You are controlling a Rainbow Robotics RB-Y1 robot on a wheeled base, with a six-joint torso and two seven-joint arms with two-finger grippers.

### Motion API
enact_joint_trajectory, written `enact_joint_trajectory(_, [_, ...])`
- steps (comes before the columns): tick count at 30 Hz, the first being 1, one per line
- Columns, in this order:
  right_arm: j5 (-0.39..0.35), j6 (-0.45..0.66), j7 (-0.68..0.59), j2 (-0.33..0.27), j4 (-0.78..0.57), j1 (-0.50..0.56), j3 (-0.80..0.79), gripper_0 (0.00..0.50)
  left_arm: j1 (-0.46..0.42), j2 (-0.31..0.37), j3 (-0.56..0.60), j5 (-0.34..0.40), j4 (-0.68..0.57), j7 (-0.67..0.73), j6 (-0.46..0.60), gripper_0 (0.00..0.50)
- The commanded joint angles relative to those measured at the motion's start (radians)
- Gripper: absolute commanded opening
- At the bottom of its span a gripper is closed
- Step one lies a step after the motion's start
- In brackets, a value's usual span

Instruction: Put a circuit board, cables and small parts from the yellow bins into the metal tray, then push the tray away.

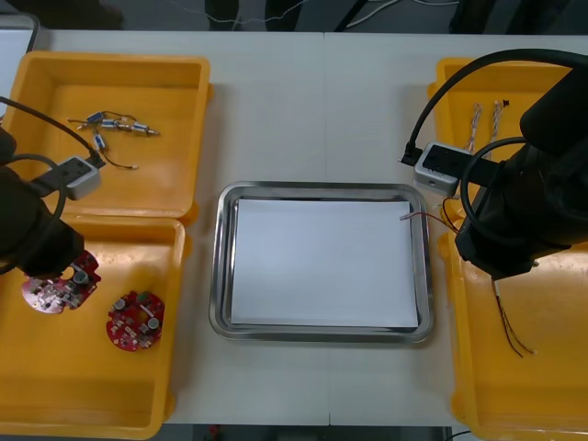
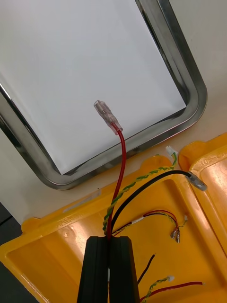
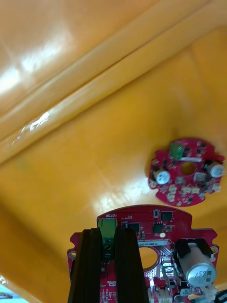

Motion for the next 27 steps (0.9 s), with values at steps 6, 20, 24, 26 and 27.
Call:
enact_joint_trajectory(6, [-0.001, 0.0, -0.043, 0.008, -0.025, -0.03, 0.001, 0.0, -0.172, -0.077, -0.177, -0.051, -0.072, 0.35, 0.013, 0.0])
enact_joint_trajectory(20, [-0.001, 0.0, -0.043, 0.008, -0.027, -0.03, 0.001, 0.0, -0.335, -0.223, -0.376, -0.128, -0.068, 0.571, 0.03, 0.0])
enact_joint_trajectory(24, [-0.001, 0.0, -0.045, 0.008, -0.027, -0.03, 0.001, 0.0, -0.361, -0.273, -0.427, -0.174, -0.062, 0.611, 0.031, 0.0])
enact_joint_trajectory(26, [-0.001, 0.0, -0.045, 0.01, -0.028, -0.03, 0.001, 0.0, -0.368, -0.295, -0.45, -0.194, -0.054, 0.619, 0.031, 0.0])
enact_joint_trajectory(27, [-0.001, 0.0, -0.043, 0.008, -0.028, -0.03, 0.001, 0.0, -0.375, -0.308, -0.465, -0.207, -0.049, 0.625, 0.031, 0.0])
